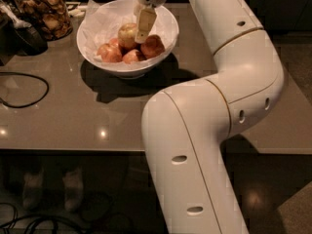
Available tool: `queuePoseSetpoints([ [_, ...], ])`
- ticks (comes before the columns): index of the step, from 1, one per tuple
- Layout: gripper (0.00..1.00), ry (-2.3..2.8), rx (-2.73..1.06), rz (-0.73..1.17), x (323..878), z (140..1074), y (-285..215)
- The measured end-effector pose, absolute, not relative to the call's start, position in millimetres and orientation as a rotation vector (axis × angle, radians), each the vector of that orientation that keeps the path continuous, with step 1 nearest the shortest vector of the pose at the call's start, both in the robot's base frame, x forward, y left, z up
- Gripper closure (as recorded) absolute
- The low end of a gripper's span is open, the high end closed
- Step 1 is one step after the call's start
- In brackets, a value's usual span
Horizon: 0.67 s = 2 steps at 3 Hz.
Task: Pick apple from white bowl
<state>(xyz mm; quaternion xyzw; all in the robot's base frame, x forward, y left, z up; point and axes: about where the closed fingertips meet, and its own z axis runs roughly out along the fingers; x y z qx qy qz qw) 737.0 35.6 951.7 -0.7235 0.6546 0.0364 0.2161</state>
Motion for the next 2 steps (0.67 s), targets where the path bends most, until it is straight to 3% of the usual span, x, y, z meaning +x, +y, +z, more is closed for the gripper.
queuePoseSetpoints([
  [2,0.34,1.797,-2.046,0.116,738.8,940.4,49.1],
])
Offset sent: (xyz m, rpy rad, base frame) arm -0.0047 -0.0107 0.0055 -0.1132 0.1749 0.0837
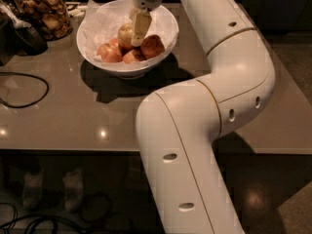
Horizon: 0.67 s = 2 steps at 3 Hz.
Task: Pick apple from white bowl
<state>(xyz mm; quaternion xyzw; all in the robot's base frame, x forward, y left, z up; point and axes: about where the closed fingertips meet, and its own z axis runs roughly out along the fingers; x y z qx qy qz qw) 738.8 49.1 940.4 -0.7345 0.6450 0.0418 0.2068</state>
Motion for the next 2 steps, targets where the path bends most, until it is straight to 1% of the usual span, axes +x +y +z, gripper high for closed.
queuePoseSetpoints([
  [1,0.37,1.795,-2.062,0.12,739.3,935.6,53.9],
  [2,0.36,1.797,-2.075,0.122,739.6,931.4,56.8],
])
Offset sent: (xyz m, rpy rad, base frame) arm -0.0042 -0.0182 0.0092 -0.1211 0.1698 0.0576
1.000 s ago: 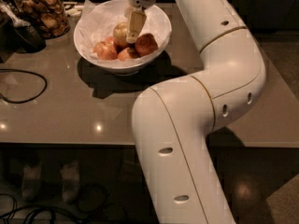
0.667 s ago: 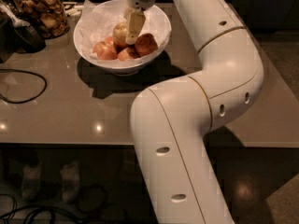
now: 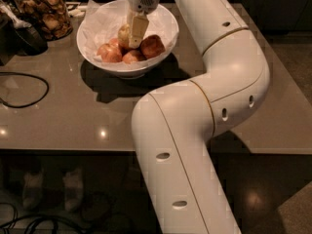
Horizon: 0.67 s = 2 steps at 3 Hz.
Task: Pick apple from white bowl
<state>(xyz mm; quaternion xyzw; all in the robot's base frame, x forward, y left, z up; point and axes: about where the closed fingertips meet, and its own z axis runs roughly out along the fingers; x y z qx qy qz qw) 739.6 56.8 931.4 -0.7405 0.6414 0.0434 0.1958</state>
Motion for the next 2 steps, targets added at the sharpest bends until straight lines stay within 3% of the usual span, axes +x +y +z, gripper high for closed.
queuePoseSetpoints([
  [2,0.31,1.808,-2.087,0.132,739.9,923.7,56.9],
])
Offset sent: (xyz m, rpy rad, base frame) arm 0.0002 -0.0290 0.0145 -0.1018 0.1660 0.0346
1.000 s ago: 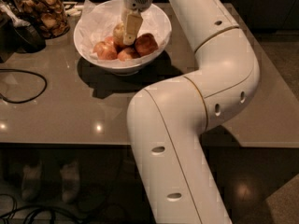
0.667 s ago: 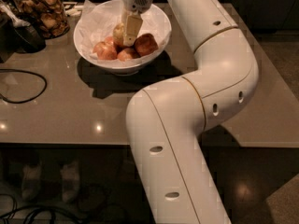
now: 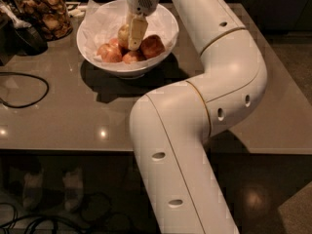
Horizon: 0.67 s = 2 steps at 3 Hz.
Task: Pick apple from white bowl
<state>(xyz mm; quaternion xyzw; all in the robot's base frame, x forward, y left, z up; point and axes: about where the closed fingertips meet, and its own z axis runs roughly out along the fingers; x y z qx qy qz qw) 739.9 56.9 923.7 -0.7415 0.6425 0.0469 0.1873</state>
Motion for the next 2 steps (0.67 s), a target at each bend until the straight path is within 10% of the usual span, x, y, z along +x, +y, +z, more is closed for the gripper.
queuePoseSetpoints([
  [2,0.72,1.808,-2.087,0.132,739.9,923.7,56.9],
])
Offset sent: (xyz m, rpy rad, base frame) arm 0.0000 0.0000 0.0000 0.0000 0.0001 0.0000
